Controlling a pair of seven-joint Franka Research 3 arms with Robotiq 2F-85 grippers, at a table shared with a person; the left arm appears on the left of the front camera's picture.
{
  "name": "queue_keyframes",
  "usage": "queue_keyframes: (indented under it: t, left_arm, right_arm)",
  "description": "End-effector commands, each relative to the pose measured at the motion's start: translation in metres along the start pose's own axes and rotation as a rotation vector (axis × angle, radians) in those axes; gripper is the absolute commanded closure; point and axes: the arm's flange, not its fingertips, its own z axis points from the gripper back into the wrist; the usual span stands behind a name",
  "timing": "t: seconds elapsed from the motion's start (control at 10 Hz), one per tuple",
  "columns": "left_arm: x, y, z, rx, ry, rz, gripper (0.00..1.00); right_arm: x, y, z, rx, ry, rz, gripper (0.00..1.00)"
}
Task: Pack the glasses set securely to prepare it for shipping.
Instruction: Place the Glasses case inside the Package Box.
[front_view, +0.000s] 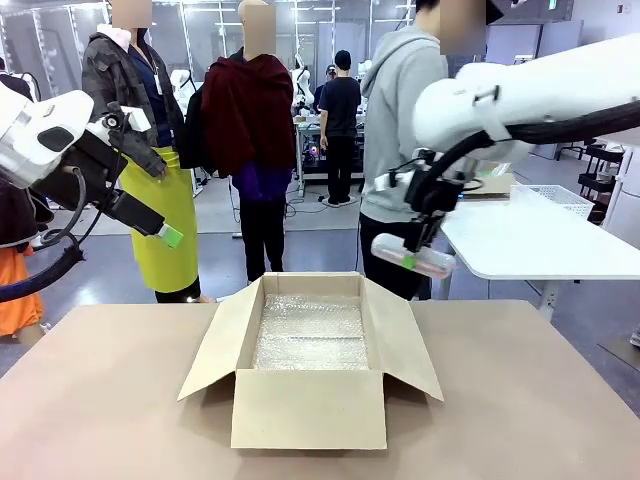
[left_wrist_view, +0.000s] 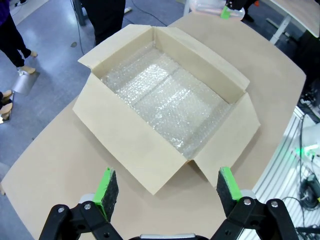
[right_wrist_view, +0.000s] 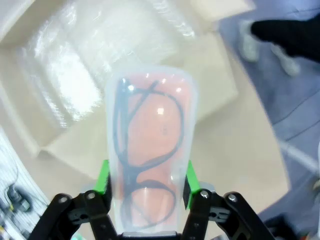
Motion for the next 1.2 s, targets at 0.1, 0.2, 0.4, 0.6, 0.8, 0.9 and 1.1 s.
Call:
queue_keyframes:
  t: [0.1,0.2,0.4,0.6,0.8,0.9,1.1]
  left_arm:
    - [-0.001,0.001,0.001,-0.006,-0.018,-0.004,0.0]
    - [-0.001,0.001,0.001,-0.006,-0.018,-0.004,0.0]
    - [-0.001,0.001,0.001,-0.006,-0.018,-0.004,0.0]
    - [-0.001,0.001,0.001,-0.006,-0.018,-0.004,0.0]
    - [-0.001,0.001,0.001,-0.006,-0.018,-0.004,0.0]
    - [-0.001,0.001,0.001,-0.006,-0.018,-0.004,0.0]
    - [-0.001,0.001,0.001,-0.006,-0.018,-0.004,0.0]
  right_arm:
    - [0.061,0.007,-0.029,0.086,0.132,0.431,1.0]
    - [0.079,0.018,-0.039,0.096,0.163,0.5,1.0]
    - [0.117,0.033,-0.058,0.071,0.197,0.547,1.0]
    - [0.143,0.045,-0.078,0.054,0.193,0.548,1.0]
    - [0.171,0.055,-0.113,-0.03,0.156,0.522,1.0]
    - [0.177,0.054,-0.131,-0.028,0.156,0.523,1.0]
    - [0.181,0.055,-0.175,-0.023,0.118,0.524,1.0]
